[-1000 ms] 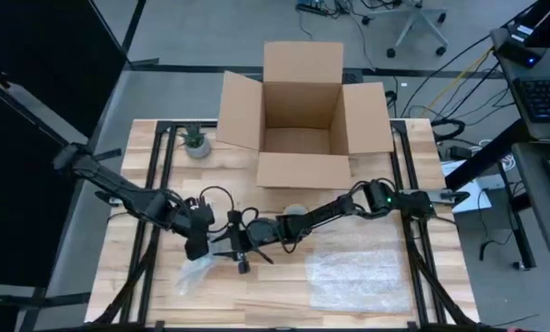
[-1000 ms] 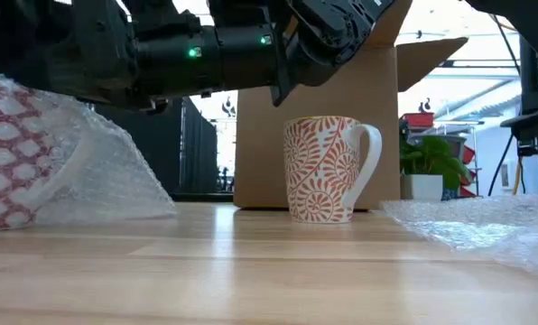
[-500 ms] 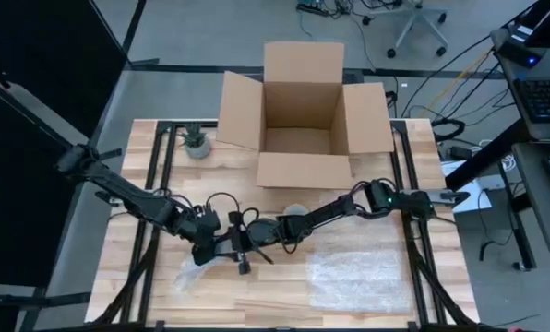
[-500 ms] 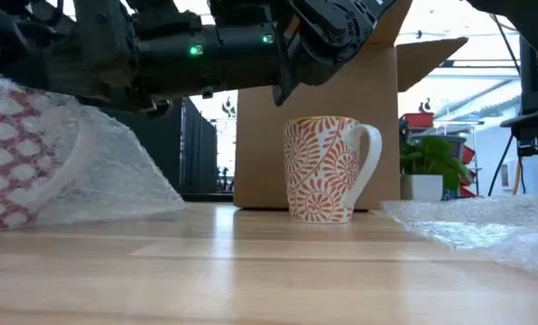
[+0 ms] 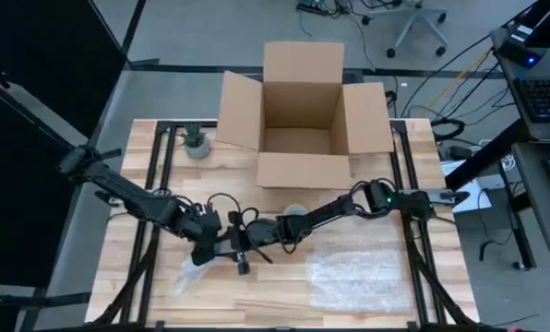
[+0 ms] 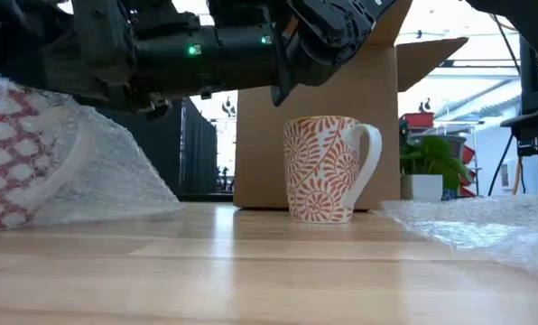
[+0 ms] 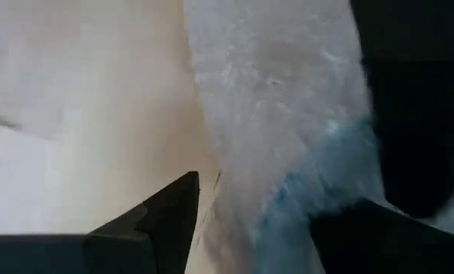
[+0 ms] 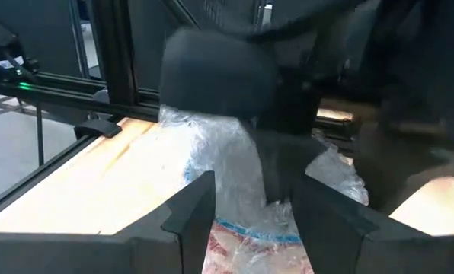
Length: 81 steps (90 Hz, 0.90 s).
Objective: Wrap mug
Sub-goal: Wrap the red mug with the bubble wrap
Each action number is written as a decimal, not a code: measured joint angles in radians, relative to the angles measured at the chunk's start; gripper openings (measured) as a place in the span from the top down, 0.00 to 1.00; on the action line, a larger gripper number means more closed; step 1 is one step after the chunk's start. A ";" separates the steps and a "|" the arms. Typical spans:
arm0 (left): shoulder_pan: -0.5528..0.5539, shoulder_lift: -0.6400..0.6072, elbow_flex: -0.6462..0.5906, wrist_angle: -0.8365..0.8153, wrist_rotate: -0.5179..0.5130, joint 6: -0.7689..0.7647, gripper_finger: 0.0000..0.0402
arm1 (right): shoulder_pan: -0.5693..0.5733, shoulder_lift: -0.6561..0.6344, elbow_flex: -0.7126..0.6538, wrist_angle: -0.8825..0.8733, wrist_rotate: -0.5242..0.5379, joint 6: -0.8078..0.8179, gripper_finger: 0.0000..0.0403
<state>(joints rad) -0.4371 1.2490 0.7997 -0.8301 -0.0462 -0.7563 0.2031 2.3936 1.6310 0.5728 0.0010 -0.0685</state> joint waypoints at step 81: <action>-0.092 -0.214 0.109 -0.009 0.007 -0.103 0.66 | -0.004 0.000 0.000 -0.001 -0.002 -0.025 0.61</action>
<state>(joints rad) -0.5287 1.0346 0.9085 -0.8396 -0.0387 -0.8593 0.1989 2.3936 1.6306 0.5716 -0.0010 -0.0937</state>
